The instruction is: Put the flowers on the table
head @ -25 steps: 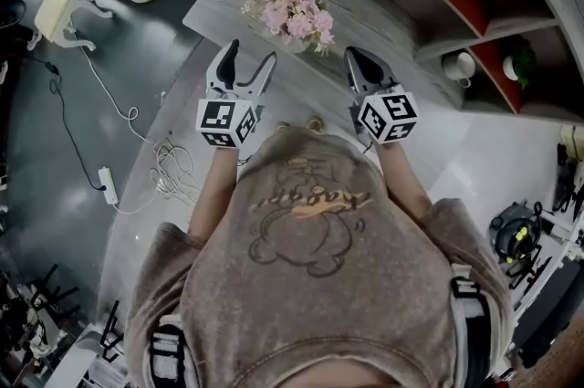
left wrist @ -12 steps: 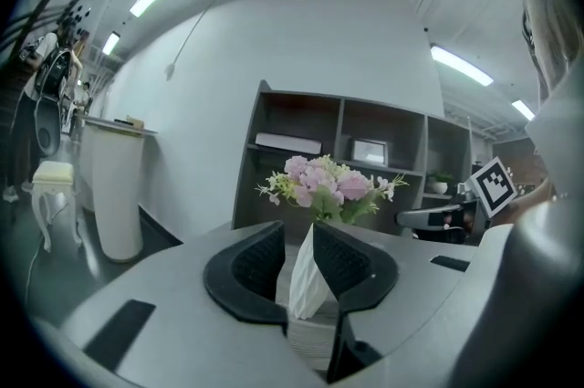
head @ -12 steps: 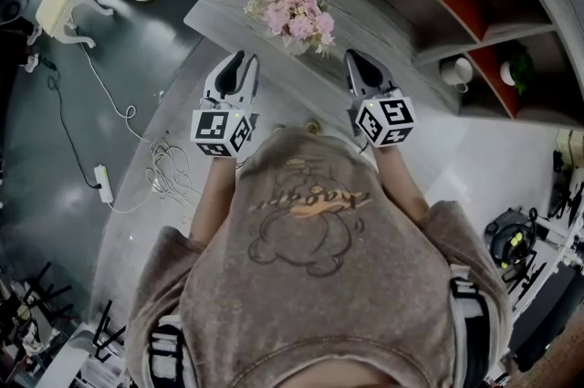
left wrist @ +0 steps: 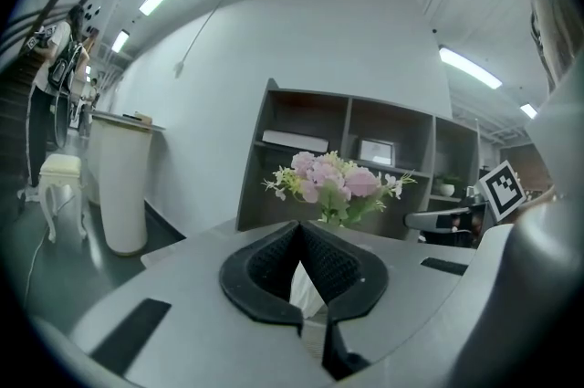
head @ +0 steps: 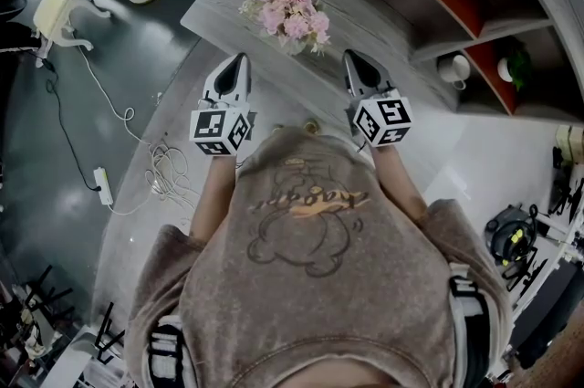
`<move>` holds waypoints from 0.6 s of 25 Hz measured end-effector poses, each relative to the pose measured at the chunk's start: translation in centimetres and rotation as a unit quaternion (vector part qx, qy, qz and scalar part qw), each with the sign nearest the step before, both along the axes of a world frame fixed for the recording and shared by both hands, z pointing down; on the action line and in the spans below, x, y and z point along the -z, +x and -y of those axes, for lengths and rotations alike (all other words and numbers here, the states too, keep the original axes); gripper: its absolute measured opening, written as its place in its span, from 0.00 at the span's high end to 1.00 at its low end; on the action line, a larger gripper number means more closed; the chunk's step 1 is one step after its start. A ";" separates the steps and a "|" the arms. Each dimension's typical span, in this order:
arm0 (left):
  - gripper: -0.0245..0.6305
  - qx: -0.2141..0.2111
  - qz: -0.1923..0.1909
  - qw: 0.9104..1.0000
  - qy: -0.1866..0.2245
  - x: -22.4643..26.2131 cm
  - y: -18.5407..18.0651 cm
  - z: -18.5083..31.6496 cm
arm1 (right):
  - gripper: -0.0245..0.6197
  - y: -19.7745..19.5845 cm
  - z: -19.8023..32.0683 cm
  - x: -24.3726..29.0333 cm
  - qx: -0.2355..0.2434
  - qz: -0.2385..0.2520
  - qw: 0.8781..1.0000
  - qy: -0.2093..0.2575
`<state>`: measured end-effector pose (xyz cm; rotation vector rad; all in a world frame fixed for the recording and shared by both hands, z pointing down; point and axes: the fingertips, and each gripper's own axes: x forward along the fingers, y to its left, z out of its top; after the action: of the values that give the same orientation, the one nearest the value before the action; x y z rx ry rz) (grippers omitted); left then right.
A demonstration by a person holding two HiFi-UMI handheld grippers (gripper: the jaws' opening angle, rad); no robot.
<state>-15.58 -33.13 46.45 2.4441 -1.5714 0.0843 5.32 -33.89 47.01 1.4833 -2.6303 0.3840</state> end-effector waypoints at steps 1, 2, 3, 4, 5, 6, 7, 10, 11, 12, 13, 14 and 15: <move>0.93 0.001 0.001 1.000 0.000 0.0 0.0 0.0 | 0.97 0.0 0.0 0.0 0.001 0.001 1.000 0.000; 0.93 0.001 0.002 1.000 -0.001 -0.1 0.1 0.1 | 0.97 -0.1 0.0 0.0 0.002 0.001 1.000 0.001; 0.93 0.002 0.001 1.000 -0.001 0.0 0.1 0.1 | 0.97 -0.2 0.0 0.0 0.004 0.001 1.000 0.002; 0.93 0.002 0.000 1.000 -0.001 0.0 0.1 0.1 | 0.97 -0.2 0.0 0.0 0.004 0.001 1.000 0.003; 0.93 0.002 -0.001 1.000 0.000 0.1 0.1 0.1 | 0.97 -0.3 0.1 0.1 0.005 0.002 1.000 0.004; 0.93 0.002 -0.002 1.000 0.000 0.2 0.2 0.1 | 0.97 -0.4 0.1 0.2 0.006 0.003 1.000 0.004; 0.93 0.002 -0.003 1.000 0.000 0.2 0.2 0.0 | 0.97 -0.5 0.1 0.2 0.007 0.004 1.000 0.005; 0.93 0.003 -0.005 1.000 -0.001 0.1 0.2 0.0 | 0.97 -0.6 0.1 0.1 0.012 0.005 1.000 0.004; 0.93 0.003 -0.006 1.000 -0.002 0.1 0.3 0.0 | 0.97 -0.6 0.1 0.1 0.012 0.005 1.000 0.004; 0.93 0.004 -0.007 1.000 -0.003 0.0 0.3 0.0 | 0.97 -0.6 0.2 0.0 0.013 0.006 1.000 0.003; 0.93 0.004 -0.007 1.000 -0.004 0.0 0.4 0.0 | 0.97 -0.6 0.2 0.0 0.013 0.006 1.000 0.003; 0.93 0.004 -0.008 1.000 -0.005 -0.1 0.4 0.0 | 0.97 -0.6 0.2 -0.1 0.014 0.007 1.000 0.002; 0.93 0.004 -0.008 1.000 -0.006 -0.1 0.4 -0.1 | 0.97 -0.6 0.2 -0.1 0.014 0.007 1.000 0.002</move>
<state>-15.18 -33.08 46.54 2.4223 -1.5699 0.0721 4.70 -34.08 47.07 1.4482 -2.6605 0.3887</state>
